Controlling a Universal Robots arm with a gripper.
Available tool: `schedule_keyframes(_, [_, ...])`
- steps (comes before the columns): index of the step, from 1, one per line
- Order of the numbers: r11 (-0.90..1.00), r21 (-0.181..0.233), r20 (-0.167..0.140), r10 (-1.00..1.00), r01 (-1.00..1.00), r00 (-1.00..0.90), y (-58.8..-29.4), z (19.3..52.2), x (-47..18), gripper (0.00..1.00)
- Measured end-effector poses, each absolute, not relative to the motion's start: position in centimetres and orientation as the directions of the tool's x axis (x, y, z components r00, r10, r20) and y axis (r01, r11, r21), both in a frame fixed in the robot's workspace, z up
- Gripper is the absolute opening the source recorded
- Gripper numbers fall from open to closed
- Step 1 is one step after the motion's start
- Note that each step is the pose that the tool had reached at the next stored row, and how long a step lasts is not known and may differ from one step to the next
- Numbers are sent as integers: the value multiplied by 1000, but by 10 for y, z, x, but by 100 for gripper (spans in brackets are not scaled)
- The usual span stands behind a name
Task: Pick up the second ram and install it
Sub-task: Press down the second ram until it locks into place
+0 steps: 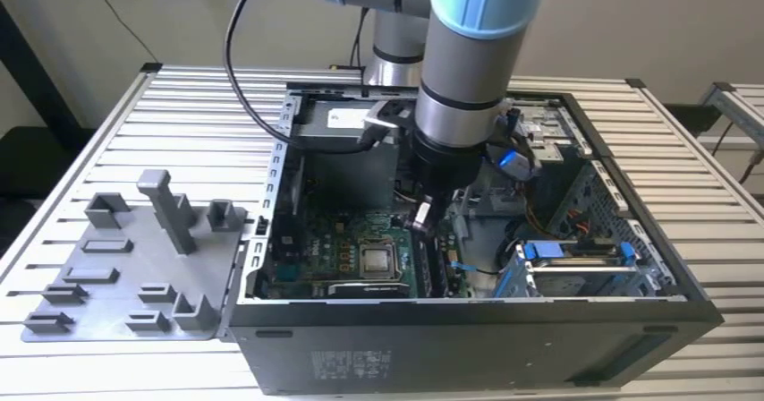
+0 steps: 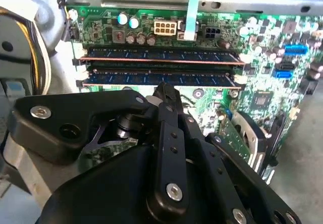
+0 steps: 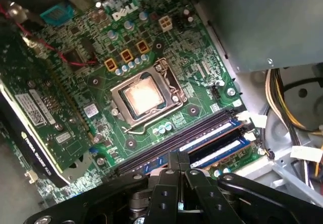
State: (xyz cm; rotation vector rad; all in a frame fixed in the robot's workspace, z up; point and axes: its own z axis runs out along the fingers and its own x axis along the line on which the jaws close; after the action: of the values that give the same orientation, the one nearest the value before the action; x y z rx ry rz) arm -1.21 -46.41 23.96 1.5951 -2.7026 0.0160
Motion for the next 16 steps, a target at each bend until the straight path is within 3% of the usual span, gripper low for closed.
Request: schedule_keyframes(16, [219,-7,8,-976,-976,-219,-464,233,-13,11])
